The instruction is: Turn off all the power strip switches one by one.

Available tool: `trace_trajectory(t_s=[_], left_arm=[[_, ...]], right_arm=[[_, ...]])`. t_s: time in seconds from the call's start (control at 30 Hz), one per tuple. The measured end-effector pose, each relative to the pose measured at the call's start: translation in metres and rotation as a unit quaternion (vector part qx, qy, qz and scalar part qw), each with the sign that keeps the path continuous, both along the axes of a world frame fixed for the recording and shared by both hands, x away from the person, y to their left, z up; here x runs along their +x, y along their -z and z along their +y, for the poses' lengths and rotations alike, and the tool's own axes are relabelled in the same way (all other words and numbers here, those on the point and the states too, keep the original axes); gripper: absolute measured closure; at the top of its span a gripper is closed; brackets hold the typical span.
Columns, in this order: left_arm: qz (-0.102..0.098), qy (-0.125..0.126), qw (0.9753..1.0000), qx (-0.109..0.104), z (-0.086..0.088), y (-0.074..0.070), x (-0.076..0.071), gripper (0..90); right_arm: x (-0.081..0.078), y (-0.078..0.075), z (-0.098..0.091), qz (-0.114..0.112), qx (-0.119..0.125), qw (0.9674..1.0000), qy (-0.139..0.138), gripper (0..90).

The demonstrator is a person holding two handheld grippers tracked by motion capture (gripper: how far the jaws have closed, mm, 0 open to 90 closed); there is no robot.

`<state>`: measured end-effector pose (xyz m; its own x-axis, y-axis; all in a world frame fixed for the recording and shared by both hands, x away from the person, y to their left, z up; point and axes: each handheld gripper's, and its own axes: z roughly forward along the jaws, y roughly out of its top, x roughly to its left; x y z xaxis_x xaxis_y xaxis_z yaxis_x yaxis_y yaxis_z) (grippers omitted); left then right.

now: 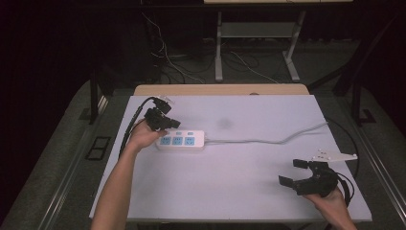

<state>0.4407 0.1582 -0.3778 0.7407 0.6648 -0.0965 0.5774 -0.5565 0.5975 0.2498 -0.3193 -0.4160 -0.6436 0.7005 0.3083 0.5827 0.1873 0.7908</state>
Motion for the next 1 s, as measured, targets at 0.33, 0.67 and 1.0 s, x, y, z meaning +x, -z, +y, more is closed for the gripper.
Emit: trace_trajectory(t_s=[0.33,0.67,1.0], left_arm=[[0.008,0.003,0.9999,0.009,-0.003,0.01,0.001,89.3],[0.017,0.005,0.9997,0.018,-0.007,0.019,0.003,89.3],[0.025,0.0,0.9995,0.019,-0.003,0.026,0.004,89.2]], right_arm=[[0.0,0.0,0.0,0.001,-0.001,1.0,-0.001,0.6],[0.0,0.0,-0.001,0.0,-0.002,1.0,-0.001,0.6],[0.001,0.001,0.0,0.001,-0.005,1.0,-0.002,0.6]])
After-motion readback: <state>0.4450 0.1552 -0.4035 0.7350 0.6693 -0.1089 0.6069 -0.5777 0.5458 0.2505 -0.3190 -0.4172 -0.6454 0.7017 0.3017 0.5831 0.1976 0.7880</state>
